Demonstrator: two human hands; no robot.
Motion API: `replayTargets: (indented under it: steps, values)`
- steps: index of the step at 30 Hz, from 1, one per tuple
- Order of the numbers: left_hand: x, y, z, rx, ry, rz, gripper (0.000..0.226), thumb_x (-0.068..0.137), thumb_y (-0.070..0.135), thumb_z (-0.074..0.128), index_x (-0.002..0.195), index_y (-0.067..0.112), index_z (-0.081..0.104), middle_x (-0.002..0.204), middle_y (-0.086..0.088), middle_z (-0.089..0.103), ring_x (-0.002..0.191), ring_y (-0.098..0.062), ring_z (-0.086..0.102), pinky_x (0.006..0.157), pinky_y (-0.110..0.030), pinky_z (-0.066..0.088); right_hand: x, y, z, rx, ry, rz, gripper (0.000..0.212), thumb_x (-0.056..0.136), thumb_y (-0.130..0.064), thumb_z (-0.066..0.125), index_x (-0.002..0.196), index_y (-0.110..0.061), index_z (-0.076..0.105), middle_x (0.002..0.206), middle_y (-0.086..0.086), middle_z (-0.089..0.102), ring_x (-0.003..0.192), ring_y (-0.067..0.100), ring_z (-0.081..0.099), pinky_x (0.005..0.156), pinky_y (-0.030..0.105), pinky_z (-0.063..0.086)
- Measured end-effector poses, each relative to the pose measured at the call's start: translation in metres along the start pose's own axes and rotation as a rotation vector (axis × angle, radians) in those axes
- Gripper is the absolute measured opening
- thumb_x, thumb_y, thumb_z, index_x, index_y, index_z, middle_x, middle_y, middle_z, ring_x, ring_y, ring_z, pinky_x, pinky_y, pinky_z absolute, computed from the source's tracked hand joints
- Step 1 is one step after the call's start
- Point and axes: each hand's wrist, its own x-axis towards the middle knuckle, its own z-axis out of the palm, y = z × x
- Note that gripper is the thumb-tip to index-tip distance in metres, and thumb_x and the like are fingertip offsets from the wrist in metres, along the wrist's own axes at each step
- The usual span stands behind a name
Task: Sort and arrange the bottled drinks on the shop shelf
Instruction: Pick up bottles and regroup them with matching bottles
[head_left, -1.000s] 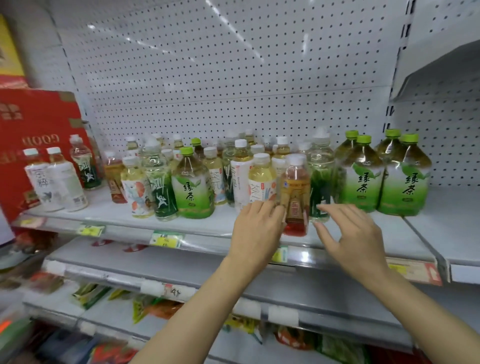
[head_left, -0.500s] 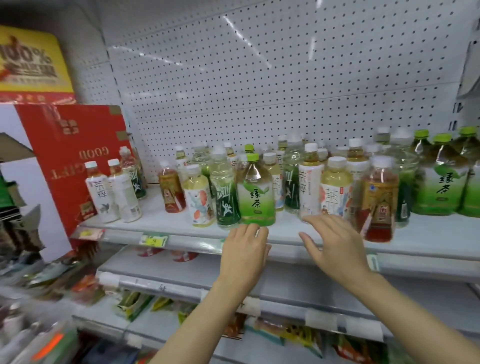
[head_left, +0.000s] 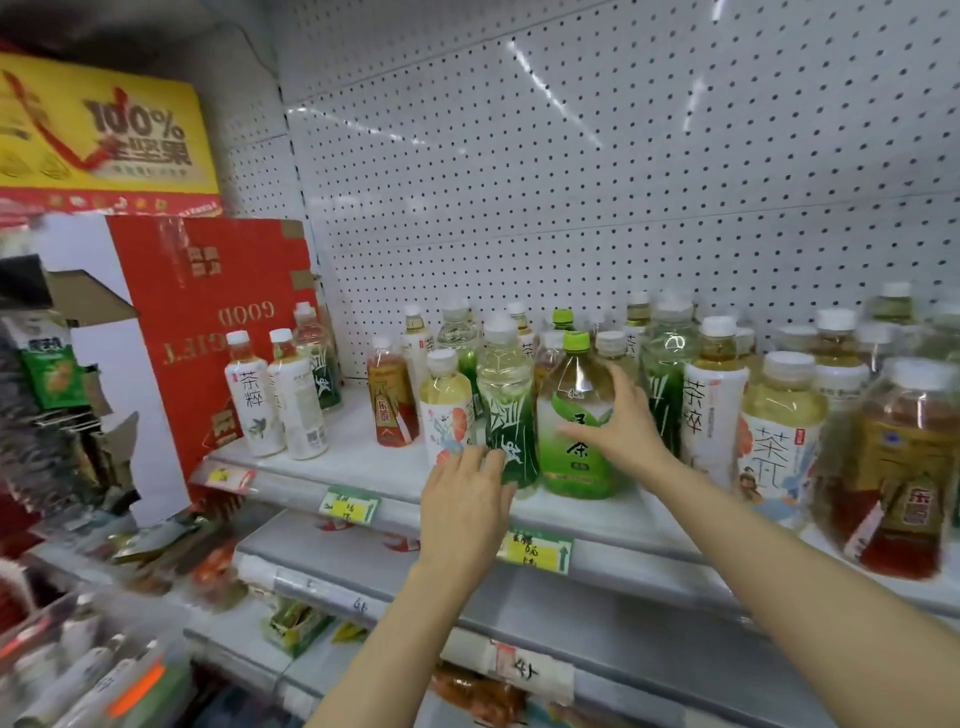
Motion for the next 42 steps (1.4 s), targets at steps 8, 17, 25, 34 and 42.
replayTargets:
  steps: [8, 17, 25, 34, 42]
  values:
    - [0.024, 0.000, 0.002, -0.171, 0.026, -0.103, 0.045, 0.091, 0.032, 0.068, 0.130, 0.013, 0.059, 0.129, -0.004, 0.062, 0.117, -0.024, 0.060, 0.089, -0.036, 0.052, 0.002, 0.008, 0.000, 0.003, 0.074, -0.046, 0.110, 0.063, -0.043, 0.088, 0.153, -0.031, 0.025, 0.153, 0.011, 0.032, 0.139, 0.031, 0.037, 0.113, 0.052, 0.034]
    - [0.098, 0.010, -0.002, -0.469, -0.072, -0.259, 0.108, 0.086, 0.041, 0.073, 0.157, 0.006, 0.001, 0.162, -0.016, 0.021, 0.146, -0.032, 0.026, 0.116, -0.040, 0.030, -0.014, 0.001, -0.005, 0.018, 0.134, -0.033, 0.107, 0.060, -0.042, 0.090, 0.149, -0.034, 0.031, 0.150, 0.003, 0.038, 0.136, 0.022, 0.040, 0.112, 0.044, 0.036]
    - [0.087, 0.007, 0.021, -0.580, -0.056, -0.255, 0.101, 0.090, 0.033, 0.070, 0.157, 0.025, -0.005, 0.136, -0.021, 0.047, 0.114, -0.035, 0.057, 0.091, -0.045, 0.048, -0.031, -0.005, -0.006, -0.027, 0.211, 0.020, 0.108, 0.064, -0.041, 0.089, 0.152, -0.036, 0.026, 0.155, 0.000, 0.032, 0.135, 0.015, 0.038, 0.109, 0.036, 0.034]
    - [0.079, -0.001, 0.009, -0.947, 0.201, -0.208, 0.094, 0.088, 0.033, 0.072, 0.158, 0.020, 0.011, 0.161, -0.008, 0.025, 0.146, -0.026, 0.027, 0.116, -0.040, 0.024, -0.048, -0.005, -0.002, -0.074, 0.269, 0.049, 0.102, 0.075, -0.041, 0.082, 0.155, -0.030, 0.020, 0.154, -0.003, 0.038, 0.139, 0.016, 0.038, 0.107, 0.030, 0.033]
    - [0.064, 0.029, -0.034, -1.075, 0.267, -0.175, 0.085, 0.086, 0.050, 0.061, 0.154, 0.017, 0.023, 0.154, -0.009, 0.034, 0.139, -0.020, 0.033, 0.112, -0.042, 0.029, -0.072, 0.014, -0.025, -0.378, 0.227, 0.036, 0.071, 0.087, -0.048, 0.067, 0.147, -0.023, 0.039, 0.136, 0.002, 0.059, 0.120, 0.020, 0.057, 0.101, 0.042, 0.050]
